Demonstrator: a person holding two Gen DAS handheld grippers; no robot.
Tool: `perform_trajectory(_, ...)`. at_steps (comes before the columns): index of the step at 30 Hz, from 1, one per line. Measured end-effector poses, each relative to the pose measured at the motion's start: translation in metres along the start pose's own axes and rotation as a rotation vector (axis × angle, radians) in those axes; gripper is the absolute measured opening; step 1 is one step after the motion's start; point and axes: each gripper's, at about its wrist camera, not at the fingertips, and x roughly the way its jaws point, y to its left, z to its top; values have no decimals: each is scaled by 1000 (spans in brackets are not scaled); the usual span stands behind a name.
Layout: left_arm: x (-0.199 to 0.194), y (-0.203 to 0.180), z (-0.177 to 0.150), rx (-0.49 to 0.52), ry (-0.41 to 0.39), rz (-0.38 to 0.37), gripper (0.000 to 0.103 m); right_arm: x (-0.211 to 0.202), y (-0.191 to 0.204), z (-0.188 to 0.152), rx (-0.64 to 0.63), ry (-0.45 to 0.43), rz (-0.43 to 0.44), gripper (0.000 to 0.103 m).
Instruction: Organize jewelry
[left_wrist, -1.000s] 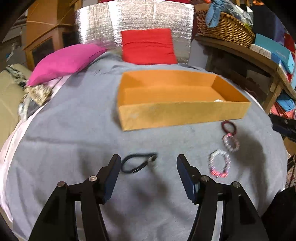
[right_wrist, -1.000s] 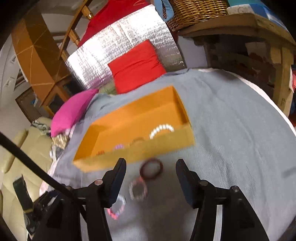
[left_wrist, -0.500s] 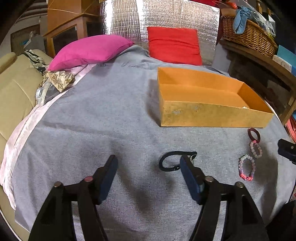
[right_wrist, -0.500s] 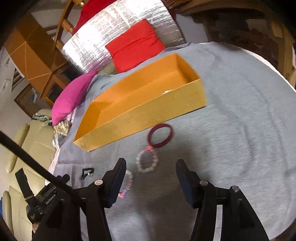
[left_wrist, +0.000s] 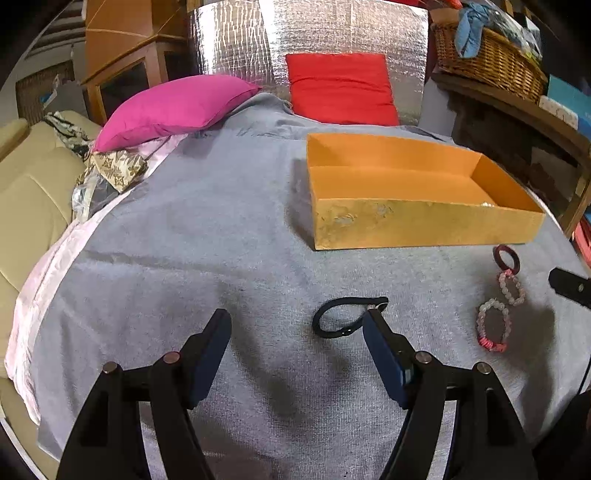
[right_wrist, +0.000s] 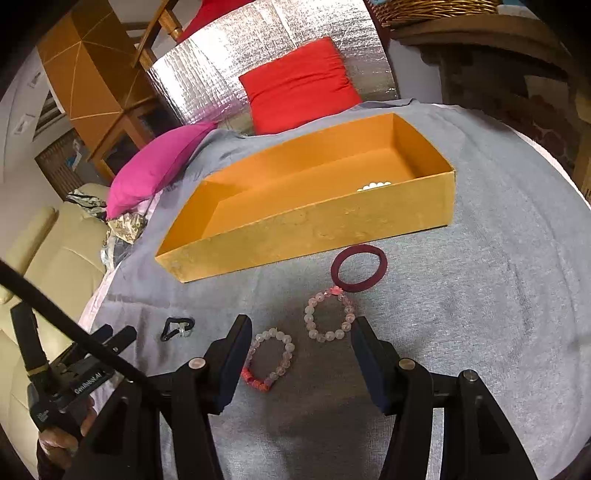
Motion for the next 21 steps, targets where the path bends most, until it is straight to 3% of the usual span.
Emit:
perform_trajectory(9,-2,-23,1,86,-33,54,74,-8,-12,2,8,-11,-9,60)
perform_trajectory(21,-3,-35,2,139,-43,61,74,-4,-17,3,2,9,-31,60)
